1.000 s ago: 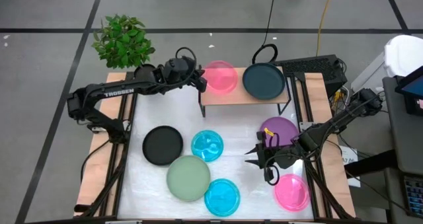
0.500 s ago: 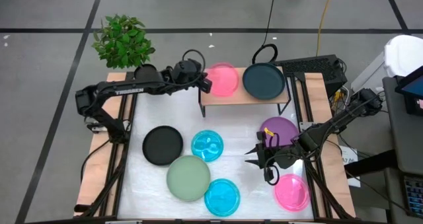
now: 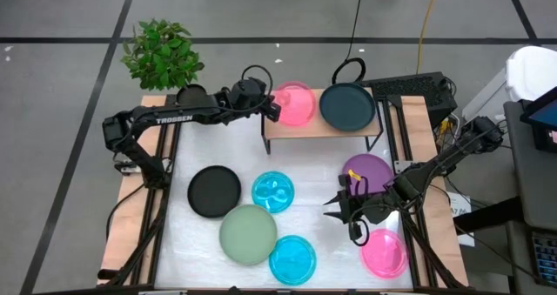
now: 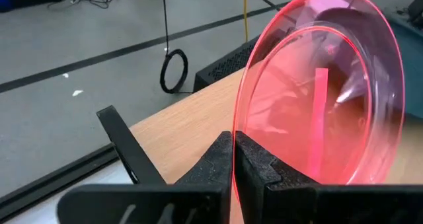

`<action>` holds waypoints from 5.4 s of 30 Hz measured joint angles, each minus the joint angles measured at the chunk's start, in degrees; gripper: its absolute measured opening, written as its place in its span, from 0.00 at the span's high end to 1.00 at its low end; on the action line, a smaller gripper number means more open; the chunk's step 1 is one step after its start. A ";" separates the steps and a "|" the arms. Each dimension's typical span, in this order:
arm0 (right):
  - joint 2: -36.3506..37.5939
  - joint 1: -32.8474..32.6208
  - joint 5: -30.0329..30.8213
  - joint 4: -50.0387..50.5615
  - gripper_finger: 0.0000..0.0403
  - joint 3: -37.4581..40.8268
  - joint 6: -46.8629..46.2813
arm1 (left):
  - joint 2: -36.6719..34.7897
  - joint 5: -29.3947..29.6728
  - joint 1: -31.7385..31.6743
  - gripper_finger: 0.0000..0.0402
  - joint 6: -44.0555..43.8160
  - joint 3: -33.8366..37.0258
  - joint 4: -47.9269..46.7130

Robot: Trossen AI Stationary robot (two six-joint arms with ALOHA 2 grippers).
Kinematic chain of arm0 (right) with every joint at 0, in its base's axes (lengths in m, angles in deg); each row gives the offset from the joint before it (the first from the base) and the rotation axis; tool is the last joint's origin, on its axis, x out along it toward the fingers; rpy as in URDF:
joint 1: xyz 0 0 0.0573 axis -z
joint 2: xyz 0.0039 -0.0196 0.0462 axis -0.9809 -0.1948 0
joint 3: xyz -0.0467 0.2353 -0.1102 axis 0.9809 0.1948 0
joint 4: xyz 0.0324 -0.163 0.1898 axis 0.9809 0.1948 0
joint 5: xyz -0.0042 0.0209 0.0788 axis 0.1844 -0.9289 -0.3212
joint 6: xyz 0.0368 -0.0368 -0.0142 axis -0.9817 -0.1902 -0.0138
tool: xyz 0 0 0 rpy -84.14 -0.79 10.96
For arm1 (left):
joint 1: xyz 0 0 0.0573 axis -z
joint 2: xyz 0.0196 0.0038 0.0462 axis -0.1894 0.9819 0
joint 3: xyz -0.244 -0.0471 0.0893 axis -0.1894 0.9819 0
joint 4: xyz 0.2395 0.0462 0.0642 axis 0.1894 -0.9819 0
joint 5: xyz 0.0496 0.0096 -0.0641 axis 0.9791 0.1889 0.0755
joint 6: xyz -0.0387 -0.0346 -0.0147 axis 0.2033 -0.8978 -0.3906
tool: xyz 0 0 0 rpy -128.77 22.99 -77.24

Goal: Place and stack plates onto a shelf
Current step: Put the left pink plate on the shelf, then stack the violet plate on top of the dark green plate on the shelf

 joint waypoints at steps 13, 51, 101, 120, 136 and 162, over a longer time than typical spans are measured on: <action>0.00 0.00 0.18 0.00 0.73 0.00 0.00 | -0.01 0.02 -0.37 0.91 -1.10 0.08 -0.85; 0.06 -0.55 -1.39 3.18 0.73 7.06 -27.03 | -23.80 -0.20 29.64 0.91 14.98 11.32 -18.64; 0.24 0.59 -15.86 30.14 0.86 15.43 -45.87 | -25.21 1.09 56.81 0.91 6.02 23.58 -12.41; 0.11 0.57 -16.41 31.34 0.98 7.03 -44.86 | -25.21 2.45 56.81 0.91 7.20 23.58 -12.46; -6.70 0.59 -15.06 41.57 1.00 -7.61 -36.85 | -25.21 3.08 56.79 0.91 7.19 23.58 -12.46; -20.61 0.57 -9.88 60.09 1.00 -39.80 -28.95 | -24.69 6.97 56.79 0.91 7.01 23.58 -12.41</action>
